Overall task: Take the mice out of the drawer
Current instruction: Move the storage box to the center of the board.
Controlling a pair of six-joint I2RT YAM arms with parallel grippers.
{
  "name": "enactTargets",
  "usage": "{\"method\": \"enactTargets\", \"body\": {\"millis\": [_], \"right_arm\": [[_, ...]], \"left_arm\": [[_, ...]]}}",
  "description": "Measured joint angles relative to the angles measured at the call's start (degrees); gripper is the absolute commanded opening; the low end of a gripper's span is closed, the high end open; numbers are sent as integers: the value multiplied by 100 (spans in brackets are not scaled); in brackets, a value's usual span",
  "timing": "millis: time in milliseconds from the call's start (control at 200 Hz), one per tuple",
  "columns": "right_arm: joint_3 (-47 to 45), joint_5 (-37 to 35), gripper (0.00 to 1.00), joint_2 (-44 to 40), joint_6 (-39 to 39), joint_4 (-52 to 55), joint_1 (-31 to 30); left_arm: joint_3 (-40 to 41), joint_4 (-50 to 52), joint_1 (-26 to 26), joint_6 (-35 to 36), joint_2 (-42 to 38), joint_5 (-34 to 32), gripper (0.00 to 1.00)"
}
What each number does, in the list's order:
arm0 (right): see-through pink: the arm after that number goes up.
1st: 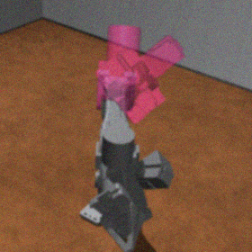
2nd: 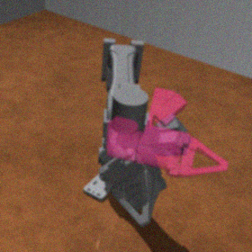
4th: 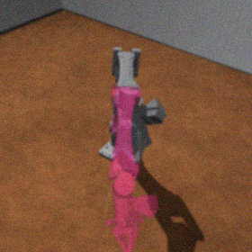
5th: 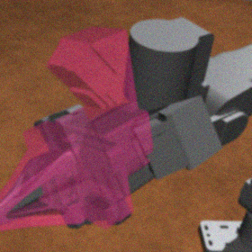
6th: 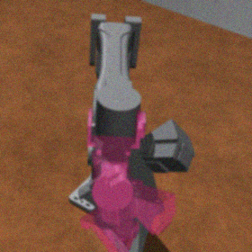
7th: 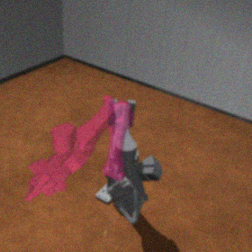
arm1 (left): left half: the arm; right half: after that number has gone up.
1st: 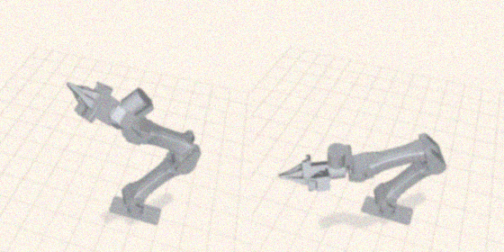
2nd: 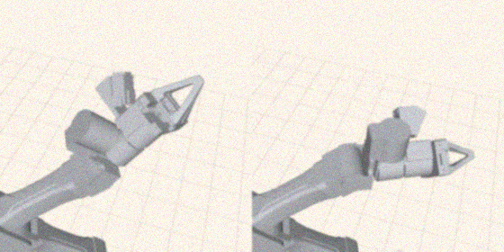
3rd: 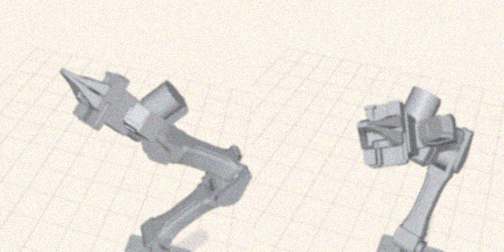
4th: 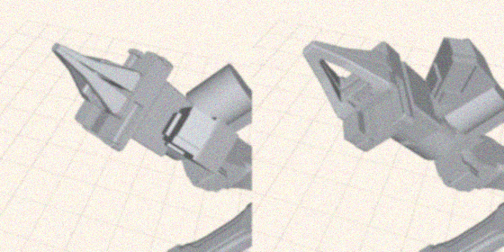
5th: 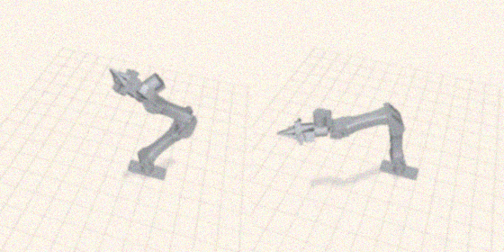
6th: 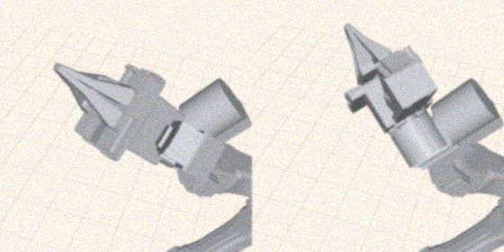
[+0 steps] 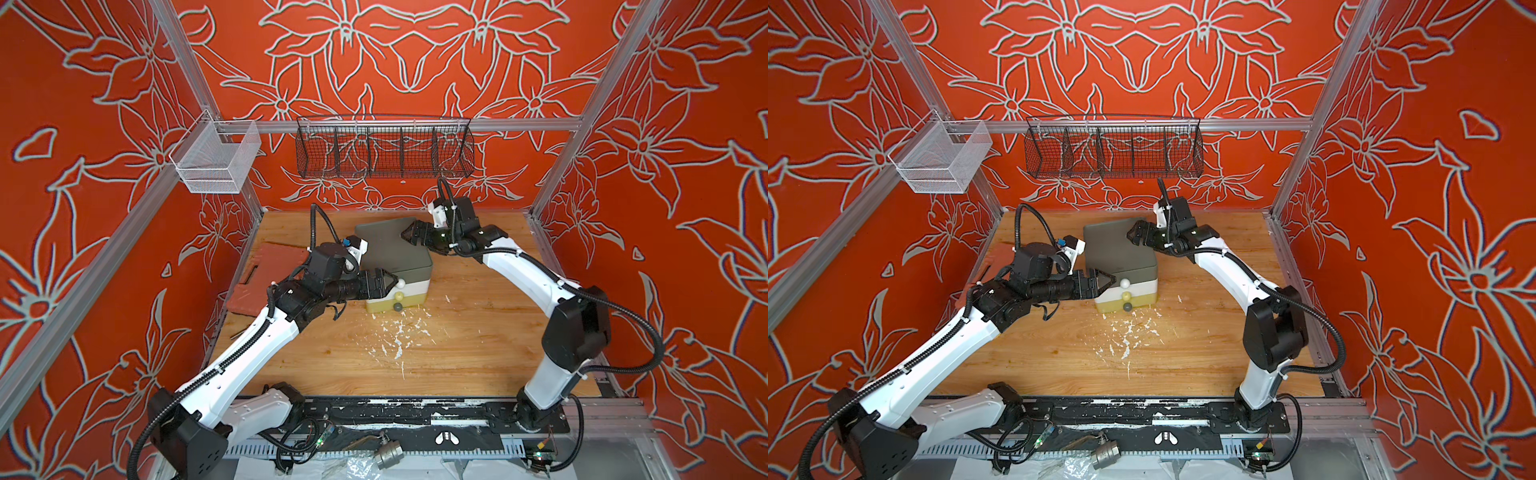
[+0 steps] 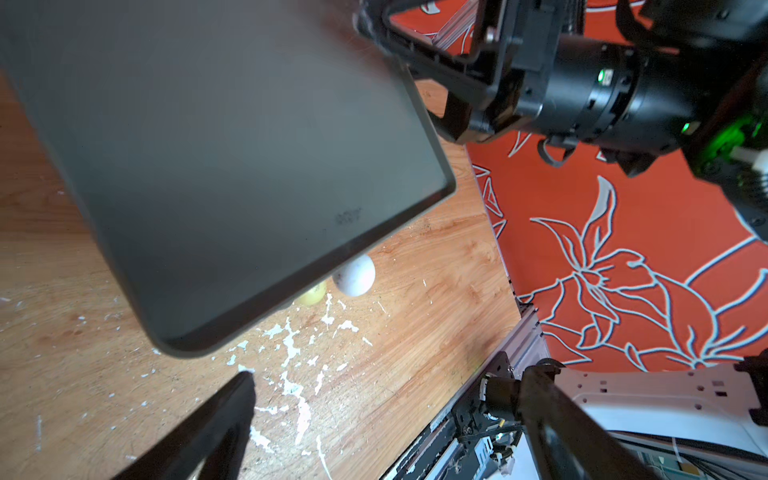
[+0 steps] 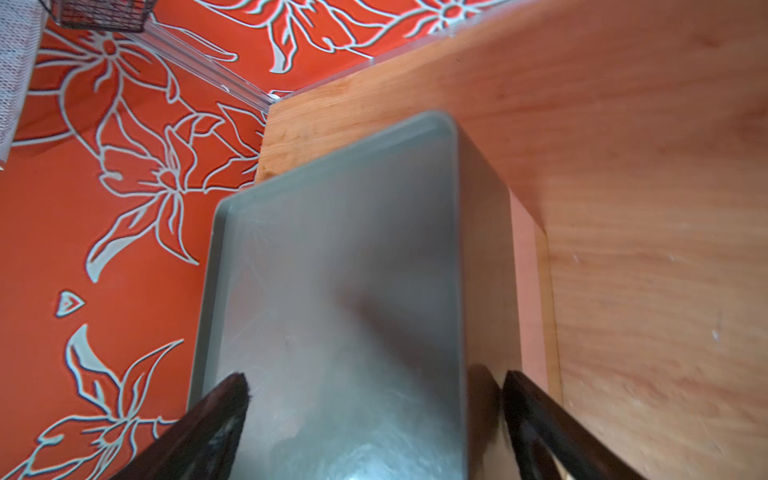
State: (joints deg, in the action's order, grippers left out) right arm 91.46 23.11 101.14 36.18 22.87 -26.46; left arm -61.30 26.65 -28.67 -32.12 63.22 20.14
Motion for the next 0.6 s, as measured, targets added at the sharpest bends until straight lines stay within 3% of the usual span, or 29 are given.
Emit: {"method": "enactTargets", "body": {"millis": [110, 225, 405, 600], "right_arm": [[450, -39, 98, 109, -267, 308, -17], [319, -122, 98, -240, -393, 422, -33], [-776, -302, 98, -1596, -337, 503, -33], [-2380, -297, 92, -3064, 297, 28, -177]], "left_arm": [[-157, 256, -7, 66, -118, -140, 97], [-396, 542, -17, 181, -232, -398, 97], [-739, 964, -17, 420, -251, -1025, 97], [-1169, 1272, 24, 516, 151, -1397, 97]]}}
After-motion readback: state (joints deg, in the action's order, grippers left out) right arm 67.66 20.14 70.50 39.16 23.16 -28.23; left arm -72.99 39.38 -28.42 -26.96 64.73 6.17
